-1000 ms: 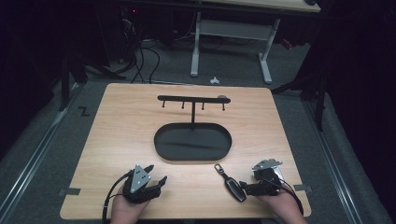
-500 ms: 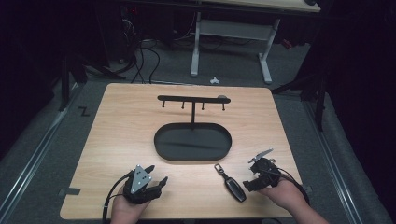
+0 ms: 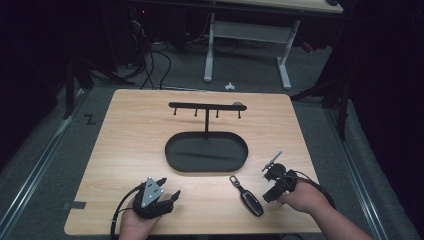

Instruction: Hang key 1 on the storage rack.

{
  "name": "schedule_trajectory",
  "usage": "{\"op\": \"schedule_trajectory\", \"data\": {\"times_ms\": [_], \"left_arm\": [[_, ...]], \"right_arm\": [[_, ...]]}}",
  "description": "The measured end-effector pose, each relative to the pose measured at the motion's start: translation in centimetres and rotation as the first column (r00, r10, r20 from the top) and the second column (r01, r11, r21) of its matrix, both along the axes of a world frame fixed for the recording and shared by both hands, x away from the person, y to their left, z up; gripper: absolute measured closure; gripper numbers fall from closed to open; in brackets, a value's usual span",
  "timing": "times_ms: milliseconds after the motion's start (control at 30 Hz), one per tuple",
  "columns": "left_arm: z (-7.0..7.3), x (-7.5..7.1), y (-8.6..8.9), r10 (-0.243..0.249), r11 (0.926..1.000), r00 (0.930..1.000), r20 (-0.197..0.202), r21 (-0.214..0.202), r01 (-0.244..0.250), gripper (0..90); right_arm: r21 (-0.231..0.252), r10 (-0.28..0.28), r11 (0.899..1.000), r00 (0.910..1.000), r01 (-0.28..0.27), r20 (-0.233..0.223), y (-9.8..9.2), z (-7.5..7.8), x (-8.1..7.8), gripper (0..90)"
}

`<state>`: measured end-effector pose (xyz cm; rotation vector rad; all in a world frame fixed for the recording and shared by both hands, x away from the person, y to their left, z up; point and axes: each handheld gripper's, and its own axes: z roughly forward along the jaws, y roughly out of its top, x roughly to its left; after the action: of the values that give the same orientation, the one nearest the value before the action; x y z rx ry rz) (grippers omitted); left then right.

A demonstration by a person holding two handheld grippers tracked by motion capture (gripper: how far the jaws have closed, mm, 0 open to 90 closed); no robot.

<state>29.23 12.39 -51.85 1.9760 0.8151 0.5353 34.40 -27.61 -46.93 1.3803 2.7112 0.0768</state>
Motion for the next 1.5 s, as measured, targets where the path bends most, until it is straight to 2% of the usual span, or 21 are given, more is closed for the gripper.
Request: {"op": "schedule_trajectory", "data": {"times_ms": [67, 267, 567, 767, 833, 900, 933, 1033, 1067, 1100, 1167, 1433, 1467, 1500], "left_arm": [[0.0, 0.0, 0.0, 0.001, 1.0000, 1.0000, -0.001, -0.002, -0.001, 35.9], [0.0, 0.0, 0.0, -0.003, 1.0000, 1.0000, -0.001, -0.002, 0.003, 35.9], [0.0, 0.1, 0.1, -0.006, 1.0000, 1.0000, -0.002, -0.002, 0.006, 35.8], [0.0, 0.1, 0.1, -0.006, 1.0000, 1.0000, 0.000, -0.002, 0.006, 35.8], [0.0, 0.1, 0.1, -0.007, 1.0000, 1.0000, -0.001, 0.000, 0.007, 35.8], [0.0, 0.1, 0.1, -0.008, 1.0000, 1.0000, -0.003, 0.001, 0.008, 35.8], [0.0, 0.1, 0.0, -0.009, 1.0000, 1.0000, -0.002, 0.002, 0.009, 35.7], [-0.1, 0.1, 0.0, -0.012, 0.9999, 0.9999, -0.006, 0.011, 0.012, 35.0], [-0.1, 0.1, 0.0, -0.013, 0.9998, 0.9999, -0.005, 0.012, 0.013, 35.0], [-0.1, 0.1, 0.0, -0.012, 0.9998, 0.9999, -0.004, 0.012, 0.012, 34.9], [-0.1, 0.1, 0.0, -0.011, 0.9999, 0.9999, -0.001, 0.012, 0.011, 34.8], [0.0, 0.1, 0.0, -0.005, 0.9999, 0.9999, 0.010, 0.012, 0.005, 33.8], [0.0, 0.1, 0.0, -0.007, 0.9999, 0.9999, 0.009, 0.014, 0.007, 33.8], [0.0, 0.1, 0.0, -0.008, 0.9998, 0.9999, 0.009, 0.017, 0.008, 33.8]], "right_arm": [[0.019, -0.016, 1.000, 0.9998, 0.016, -0.013, 0.0, 0.3, 0.2, 15.2], [-0.001, -0.005, 1.000, 0.9999, 0.005, 0.009, 0.6, 1.3, 0.6, 15.4], [0.044, -0.007, 0.999, 1.0000, 0.006, 0.005, 2.1, 1.7, 1.1, 16.4], [0.047, 0.042, 0.998, 0.9991, -0.042, 0.007, 3.7, 1.3, 1.3, 19.5], [0.051, 0.033, 0.998, 0.9994, -0.032, -0.006, 4.4, 1.0, 1.2, 20.1], [0.058, 0.046, 0.997, 0.9989, -0.045, -0.012, 4.9, 0.8, 1.3, 21.3], [0.056, 0.071, 0.996, 0.9974, -0.071, -0.007, 5.1, 0.6, 1.4, 22.6], [0.056, 0.084, 0.995, 0.9964, -0.083, -0.009, 5.9, 0.3, 1.5, 26.4], [0.061, 0.068, 0.996, 0.9976, -0.067, -0.016, 6.2, 0.2, 1.4, 27.9], [0.065, 0.089, 0.994, 0.9960, -0.088, -0.011, 6.3, 0.0, 1.6, 28.1], [0.072, 0.075, 0.995, 0.9969, -0.074, -0.023, 6.8, -0.2, 1.6, 29.7], [0.094, 0.091, 0.992, 0.9950, -0.087, -0.041, 8.3, -1.1, 2.1, 37.4], [0.096, 0.079, 0.993, 0.9957, -0.074, -0.049, 8.4, -1.2, 2.1, 38.0], [0.093, 0.091, 0.992, 0.9946, -0.087, -0.048, 8.4, -1.3, 2.4, 38.9]]}}
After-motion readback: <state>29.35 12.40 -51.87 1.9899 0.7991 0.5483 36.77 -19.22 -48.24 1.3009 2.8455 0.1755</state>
